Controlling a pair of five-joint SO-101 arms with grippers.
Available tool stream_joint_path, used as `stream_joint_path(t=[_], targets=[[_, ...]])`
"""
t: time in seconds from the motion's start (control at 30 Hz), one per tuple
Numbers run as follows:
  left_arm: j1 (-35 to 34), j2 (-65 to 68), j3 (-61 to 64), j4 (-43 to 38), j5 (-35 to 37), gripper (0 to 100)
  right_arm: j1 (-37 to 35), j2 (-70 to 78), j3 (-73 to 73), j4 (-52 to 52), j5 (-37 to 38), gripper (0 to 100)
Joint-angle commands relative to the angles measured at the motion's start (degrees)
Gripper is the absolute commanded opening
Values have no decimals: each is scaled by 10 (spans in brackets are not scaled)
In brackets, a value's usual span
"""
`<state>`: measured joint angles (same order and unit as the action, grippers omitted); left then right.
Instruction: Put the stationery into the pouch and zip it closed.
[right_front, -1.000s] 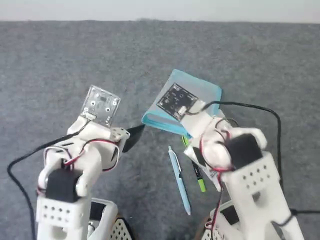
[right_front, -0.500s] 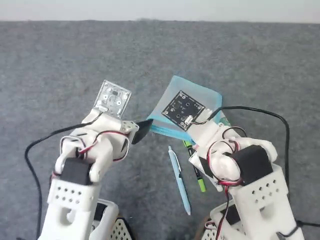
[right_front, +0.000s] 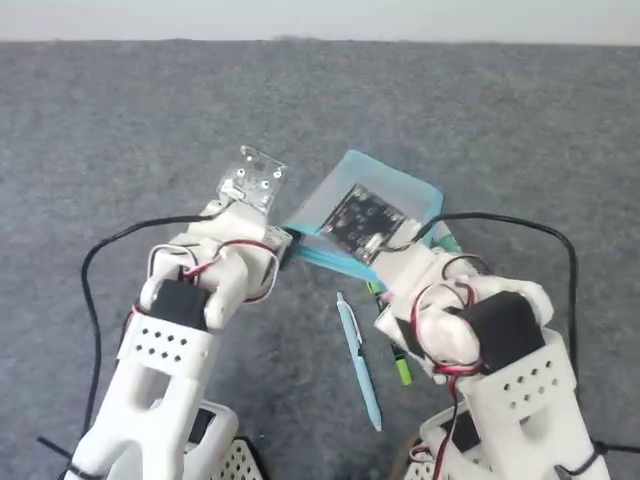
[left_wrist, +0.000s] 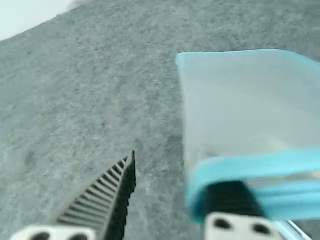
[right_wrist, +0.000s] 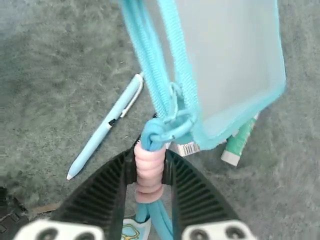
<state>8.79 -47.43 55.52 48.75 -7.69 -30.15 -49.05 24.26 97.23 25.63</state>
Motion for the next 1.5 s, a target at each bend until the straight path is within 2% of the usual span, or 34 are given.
stream_joint_path(t=[0.0, 0.07, 0.17, 0.27, 0.33, 0.53, 0.7, 0.9, 1.1, 1.17, 1.47], targets=[[25, -4, 27, -42, 37, 7, -19, -19, -2, 6, 7, 11], [25, -9, 45, -63, 55, 11, -16, -19, -2, 9, 8, 35], [20, -17, 60, -76, 85, 10, -16, -19, -2, 25, 8, 157], [-15, -26, 59, -75, 125, 9, -15, -19, -2, 30, 8, 281], [-47, -32, 59, -75, 142, 9, -15, -19, -2, 30, 6, 323], [-128, -42, 61, -74, 185, 9, 1, -12, 3, 30, 0, 270], [-133, -44, 72, -58, 184, 9, 94, 26, 34, 22, 11, 259], [-134, -44, 74, -31, 163, 9, 204, 208, 10, -71, 21, 259], [-134, -44, 82, -30, 153, 9, 248, 348, -19, -144, 39, 259], [-134, -44, 84, -31, 153, 10, 260, 374, -17, -172, 66, 259], [-134, -44, 85, -32, 153, 10, 264, 468, -8, -257, 109, 259]])
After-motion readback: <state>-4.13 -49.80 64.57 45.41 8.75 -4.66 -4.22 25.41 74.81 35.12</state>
